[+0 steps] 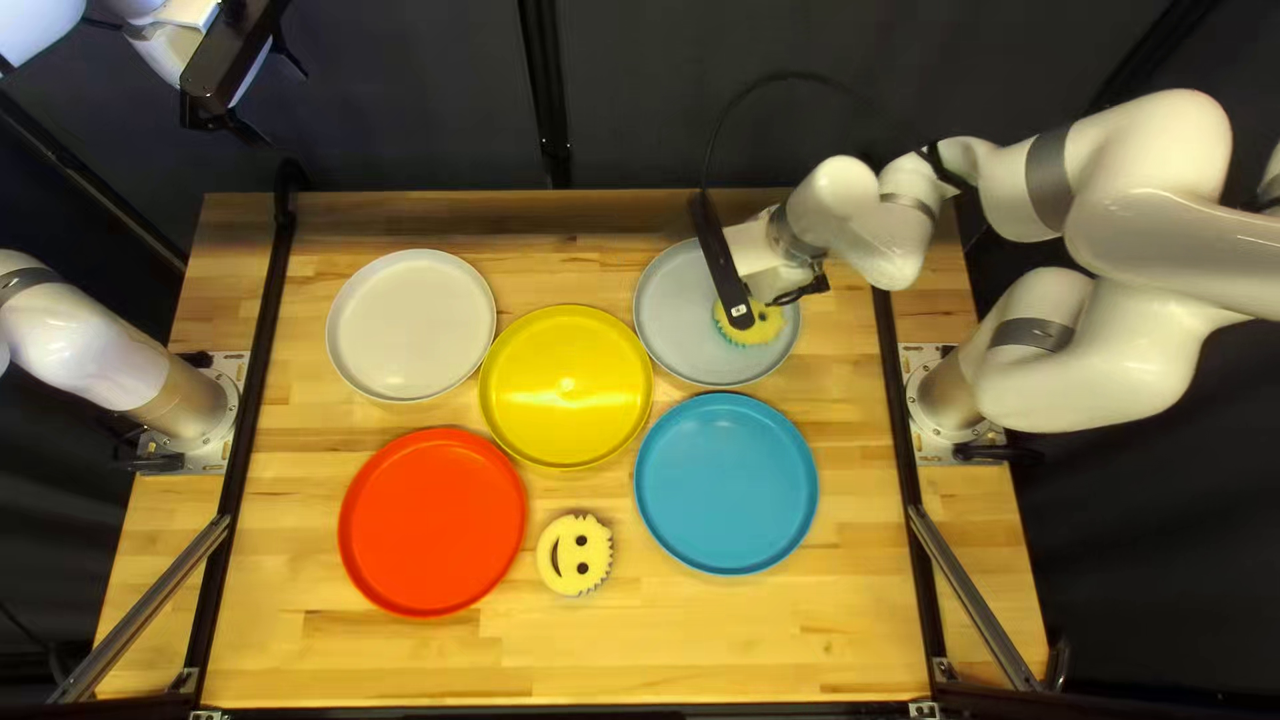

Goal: Pick up sponge and scrub the plate

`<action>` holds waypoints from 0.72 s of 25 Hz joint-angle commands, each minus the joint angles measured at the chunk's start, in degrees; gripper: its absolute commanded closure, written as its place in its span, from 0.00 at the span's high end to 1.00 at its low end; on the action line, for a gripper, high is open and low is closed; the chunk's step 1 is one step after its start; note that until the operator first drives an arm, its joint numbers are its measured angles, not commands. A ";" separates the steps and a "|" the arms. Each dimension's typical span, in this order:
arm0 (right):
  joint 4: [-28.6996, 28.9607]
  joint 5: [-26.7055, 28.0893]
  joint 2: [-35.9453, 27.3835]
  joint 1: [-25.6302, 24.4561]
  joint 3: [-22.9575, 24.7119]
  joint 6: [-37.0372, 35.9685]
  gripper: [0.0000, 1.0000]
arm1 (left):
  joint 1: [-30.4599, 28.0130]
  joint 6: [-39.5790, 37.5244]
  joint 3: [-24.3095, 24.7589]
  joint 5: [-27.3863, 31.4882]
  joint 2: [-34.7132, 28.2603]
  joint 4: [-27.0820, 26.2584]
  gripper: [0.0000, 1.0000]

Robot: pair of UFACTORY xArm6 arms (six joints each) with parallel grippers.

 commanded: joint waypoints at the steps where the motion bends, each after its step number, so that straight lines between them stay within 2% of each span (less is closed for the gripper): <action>1: 2.15 1.34 5.88 -1.03 -5.77 -1.67 0.00 | 0.00 0.00 0.00 0.00 0.00 0.00 1.00; 5: 4.58 3.42 12.72 -3.93 -12.75 -4.22 0.00 | 0.00 0.00 0.00 0.00 0.00 0.00 1.00; 8: 6.71 4.27 15.77 -6.18 -15.98 -7.23 0.00 | 0.00 0.00 0.00 0.00 0.00 0.00 1.00; 13: 8.64 5.70 18.68 -9.48 -19.22 -10.34 0.00 | 0.00 0.00 0.00 0.00 0.00 0.00 1.00; 18: 8.52 7.23 19.29 -9.32 -20.08 -8.71 0.00 | 0.00 0.00 0.00 0.00 0.00 0.00 1.00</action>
